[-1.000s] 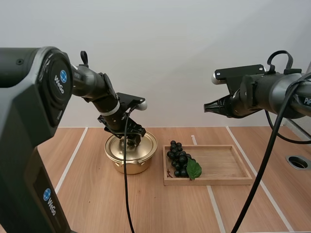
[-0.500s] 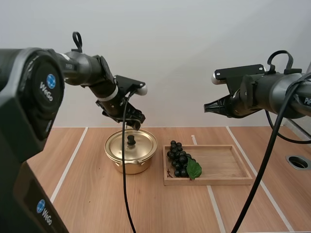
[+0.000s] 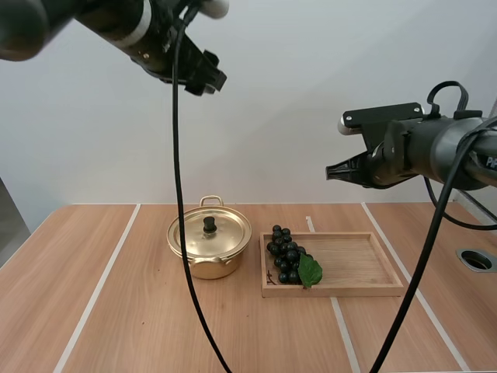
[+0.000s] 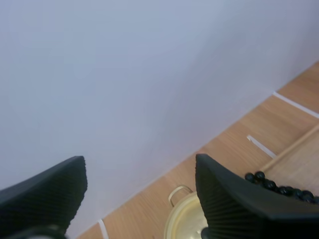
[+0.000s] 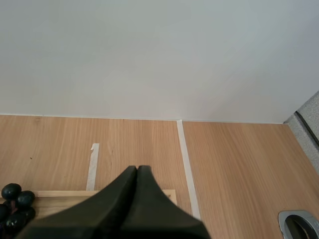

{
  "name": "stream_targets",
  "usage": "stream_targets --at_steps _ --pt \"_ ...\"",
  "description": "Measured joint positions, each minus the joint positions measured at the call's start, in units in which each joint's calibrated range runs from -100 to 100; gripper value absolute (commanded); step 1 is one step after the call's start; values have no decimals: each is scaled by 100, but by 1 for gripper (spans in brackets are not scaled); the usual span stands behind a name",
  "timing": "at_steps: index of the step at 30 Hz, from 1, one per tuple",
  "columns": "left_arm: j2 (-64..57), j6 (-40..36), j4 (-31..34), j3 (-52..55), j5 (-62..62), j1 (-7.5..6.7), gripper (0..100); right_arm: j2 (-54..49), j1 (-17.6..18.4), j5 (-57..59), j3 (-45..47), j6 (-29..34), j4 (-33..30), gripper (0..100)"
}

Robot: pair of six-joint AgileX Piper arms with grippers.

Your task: Open the pot, put the pineapple inside, and close it

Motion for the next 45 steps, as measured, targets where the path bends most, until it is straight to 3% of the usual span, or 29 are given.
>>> stream_targets --at_steps 2,3,5,13,20,25,30,35,42,45 --pt "-364 -15 49 -33 -54 0 52 -24 0 -15 0 0 0 0" --pt "-599 -46 148 -36 -77 0 27 -77 0 -40 15 0 0 0" --pt "-861 -123 259 -36 -127 0 0 -109 0 -90 15 0 0 0" --pt "-2196 -1210 1223 -47 -516 17 0 -1683 0 -724 28 0 106 0" --pt "-3122 -1712 1357 139 -880 166 0 -3097 0 -1010 28 -125 120 0" --pt "-3953 -1947 1398 637 -1072 181 0 -3850 0 -1010 28 -252 165 0" --pt "-4672 -2329 1951 1409 -1475 181 0 -4077 0 -933 28 -269 454 0" --pt "-5310 -2455 2270 2284 -2129 181 0 -4077 0 -111 28 -269 1046 0" --pt "-5491 -2476 2366 3618 -2740 181 0 -4077 0 462 28 -269 1141 0" --pt "-5495 -2490 2389 4091 -3053 247 0 -4077 8 482 28 -269 1020 0"
